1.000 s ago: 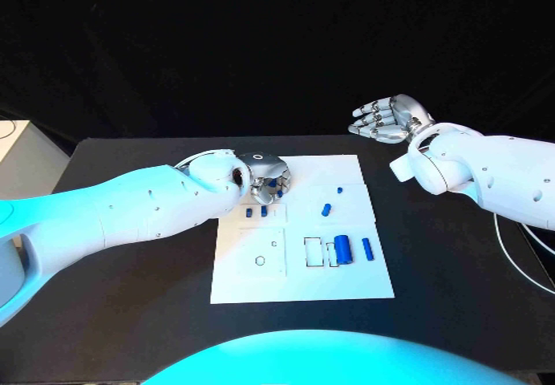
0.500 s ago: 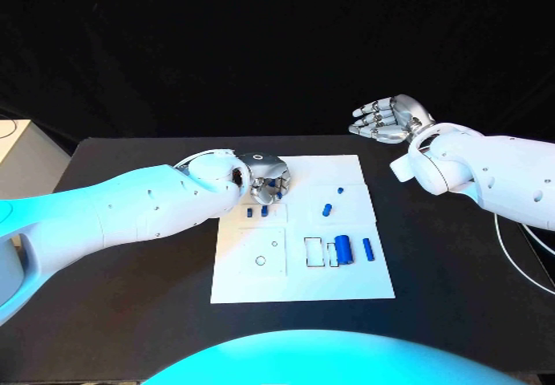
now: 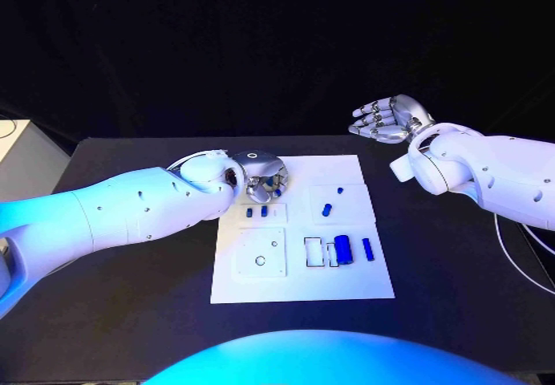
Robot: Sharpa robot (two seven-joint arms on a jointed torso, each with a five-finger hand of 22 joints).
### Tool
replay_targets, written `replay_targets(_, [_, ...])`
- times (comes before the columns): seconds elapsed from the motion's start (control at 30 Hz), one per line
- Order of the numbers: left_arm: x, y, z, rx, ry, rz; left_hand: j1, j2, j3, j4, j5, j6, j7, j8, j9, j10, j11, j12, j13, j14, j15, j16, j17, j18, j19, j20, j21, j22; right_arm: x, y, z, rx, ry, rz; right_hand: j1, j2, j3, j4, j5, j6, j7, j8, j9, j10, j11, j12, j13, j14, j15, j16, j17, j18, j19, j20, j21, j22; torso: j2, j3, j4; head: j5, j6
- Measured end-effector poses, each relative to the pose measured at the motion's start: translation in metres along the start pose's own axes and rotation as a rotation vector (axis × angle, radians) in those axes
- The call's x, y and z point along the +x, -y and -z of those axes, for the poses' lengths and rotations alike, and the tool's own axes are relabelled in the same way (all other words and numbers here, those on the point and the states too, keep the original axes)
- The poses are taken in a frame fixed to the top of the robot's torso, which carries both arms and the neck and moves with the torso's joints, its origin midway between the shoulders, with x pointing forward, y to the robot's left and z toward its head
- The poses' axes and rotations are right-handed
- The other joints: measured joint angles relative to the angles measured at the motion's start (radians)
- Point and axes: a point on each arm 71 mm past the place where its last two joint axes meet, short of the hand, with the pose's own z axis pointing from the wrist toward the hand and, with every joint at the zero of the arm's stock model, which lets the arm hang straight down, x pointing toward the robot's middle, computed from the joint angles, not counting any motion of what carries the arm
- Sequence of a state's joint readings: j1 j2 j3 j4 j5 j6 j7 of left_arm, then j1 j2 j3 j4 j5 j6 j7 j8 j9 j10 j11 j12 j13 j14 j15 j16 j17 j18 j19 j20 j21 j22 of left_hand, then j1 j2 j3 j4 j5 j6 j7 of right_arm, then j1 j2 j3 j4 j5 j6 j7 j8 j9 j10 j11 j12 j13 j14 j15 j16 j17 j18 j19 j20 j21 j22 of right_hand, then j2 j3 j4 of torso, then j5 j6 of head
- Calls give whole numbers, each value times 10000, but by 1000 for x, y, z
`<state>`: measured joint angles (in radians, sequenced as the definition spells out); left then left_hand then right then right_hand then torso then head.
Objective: Assemble the parts on the task board
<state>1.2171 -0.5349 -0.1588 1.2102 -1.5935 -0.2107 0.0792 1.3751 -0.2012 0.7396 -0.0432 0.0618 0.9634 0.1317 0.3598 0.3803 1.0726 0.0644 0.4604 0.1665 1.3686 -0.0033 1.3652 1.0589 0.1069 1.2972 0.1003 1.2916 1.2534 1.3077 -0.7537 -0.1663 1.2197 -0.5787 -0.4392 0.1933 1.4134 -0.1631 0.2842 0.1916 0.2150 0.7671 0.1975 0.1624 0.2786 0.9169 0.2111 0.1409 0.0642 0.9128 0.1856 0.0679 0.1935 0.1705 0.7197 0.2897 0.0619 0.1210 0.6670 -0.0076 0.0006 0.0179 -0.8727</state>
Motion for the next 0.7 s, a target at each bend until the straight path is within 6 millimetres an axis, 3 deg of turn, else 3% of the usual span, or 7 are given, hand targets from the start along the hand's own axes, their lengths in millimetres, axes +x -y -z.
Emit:
replay_targets(0.3, [-17,-4,16,43,630,508,0,0,0,0,0,34,35,-2,-1,0,0,-48,-9,0,0,0,-1,1,41,3,0,24,-1,1,1,18,8,4,0,0,0,0,0,0,0,0,0,0,0,0,0,0,0,0,1,0,0,0,0,1,-16,6,18,9,0])
replay_targets(0.7, [-17,-26,35,-503,439,833,0,-1,-29,-26,-1,68,2,-3,-3,72,-1,-77,-22,0,0,-1,-13,2,72,1,0,40,-2,3,1,56,22,9,0,0,0,0,0,0,0,0,0,0,0,0,0,0,0,0,1,0,0,0,0,1,-14,9,25,53,0])
